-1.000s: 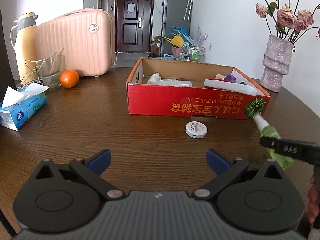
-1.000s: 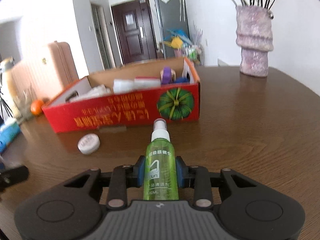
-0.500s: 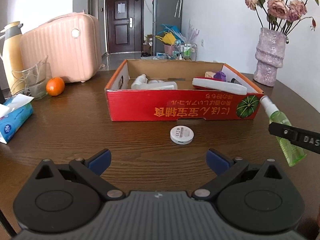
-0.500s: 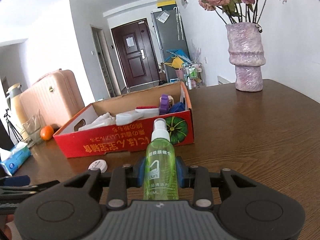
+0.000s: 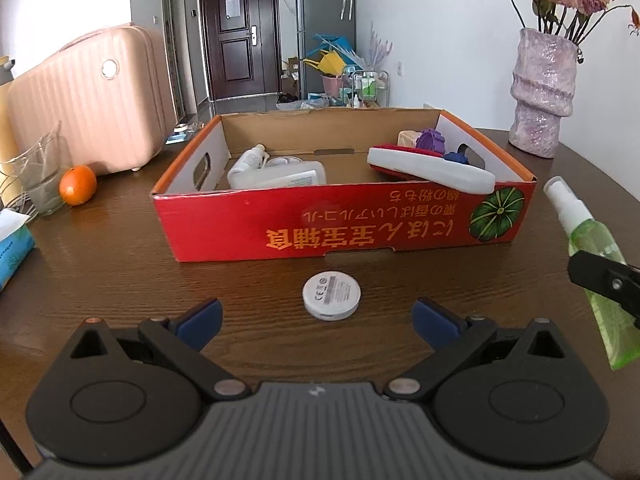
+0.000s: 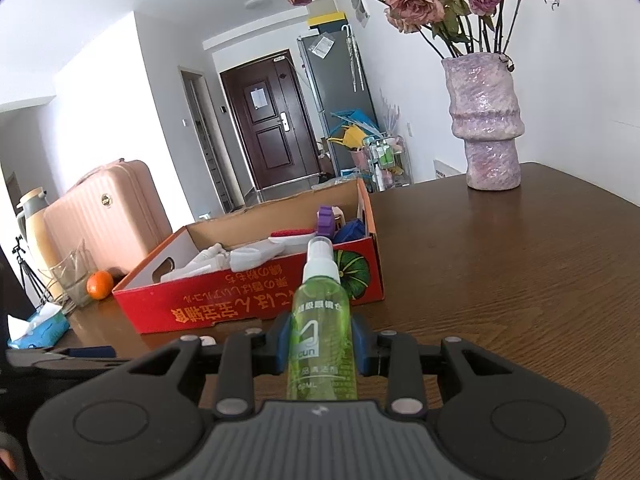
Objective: Organize rigid objects
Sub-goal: 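Lift the green spray bottle with the right tool while the left tool grasps the white tape roll, then carry the tape roll and green spray bottle over the cardboard box with both tools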
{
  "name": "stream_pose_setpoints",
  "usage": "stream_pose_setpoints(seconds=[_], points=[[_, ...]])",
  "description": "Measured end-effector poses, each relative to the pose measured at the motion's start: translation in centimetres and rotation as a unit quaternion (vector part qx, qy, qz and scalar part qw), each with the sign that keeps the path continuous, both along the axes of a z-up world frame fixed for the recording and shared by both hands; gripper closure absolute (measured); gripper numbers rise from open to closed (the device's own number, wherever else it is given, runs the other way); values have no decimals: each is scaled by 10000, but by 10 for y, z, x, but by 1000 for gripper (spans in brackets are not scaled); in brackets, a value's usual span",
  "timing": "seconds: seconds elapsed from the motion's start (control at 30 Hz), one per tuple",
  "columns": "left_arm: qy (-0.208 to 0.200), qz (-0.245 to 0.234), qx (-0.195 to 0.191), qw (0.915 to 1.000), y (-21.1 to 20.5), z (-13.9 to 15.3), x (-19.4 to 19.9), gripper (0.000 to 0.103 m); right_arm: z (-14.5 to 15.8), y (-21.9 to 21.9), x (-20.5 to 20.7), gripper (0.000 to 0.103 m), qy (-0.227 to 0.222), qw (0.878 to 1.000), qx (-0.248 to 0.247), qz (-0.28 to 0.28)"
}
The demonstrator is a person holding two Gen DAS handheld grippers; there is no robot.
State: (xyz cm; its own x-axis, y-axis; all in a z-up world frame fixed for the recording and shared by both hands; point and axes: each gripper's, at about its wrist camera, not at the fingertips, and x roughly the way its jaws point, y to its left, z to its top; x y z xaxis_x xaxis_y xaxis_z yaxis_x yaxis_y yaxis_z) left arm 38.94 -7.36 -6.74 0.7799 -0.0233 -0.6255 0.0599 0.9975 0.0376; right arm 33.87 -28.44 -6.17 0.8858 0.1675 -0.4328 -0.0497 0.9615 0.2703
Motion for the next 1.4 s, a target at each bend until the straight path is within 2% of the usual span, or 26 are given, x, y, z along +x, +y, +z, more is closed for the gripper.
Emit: stream_pose_setpoints(seconds=[0.1, 0.2, 0.43, 0.57, 0.63, 0.7, 0.93, 1.4], points=[[58, -40, -10, 10000, -4, -4, 9, 0, -1, 0, 0, 73, 2, 10000, 1, -24], [120, -48, 0, 9999, -7, -8, 16, 5, -2, 0, 1, 73, 6, 10000, 0, -39], [418, -154, -232, 9987, -2, -16, 32, 33, -4, 3, 2, 73, -1, 10000, -59, -36], [443, -207, -201, 9986, -5, -17, 37, 45, -6, 5, 3, 73, -5, 9999, -95, -33], [504, -227, -210, 9983, -5, -20, 41, 58, -6, 6, 4, 73, 2, 9999, -107, -30], [493, -224, -191, 9984, -4, -21, 43, 62, -7, 7, 3, 73, 4, 9999, -134, -27], [411, -286, -220, 9985, -3, -21, 39, 63, -7, 9, 3, 73, -14, 9998, -188, -13], [-78, -53, -277, 9996, 12, -2, 4, 63, -2, 9, -4, 73, -211, 9996, -175, 81]])
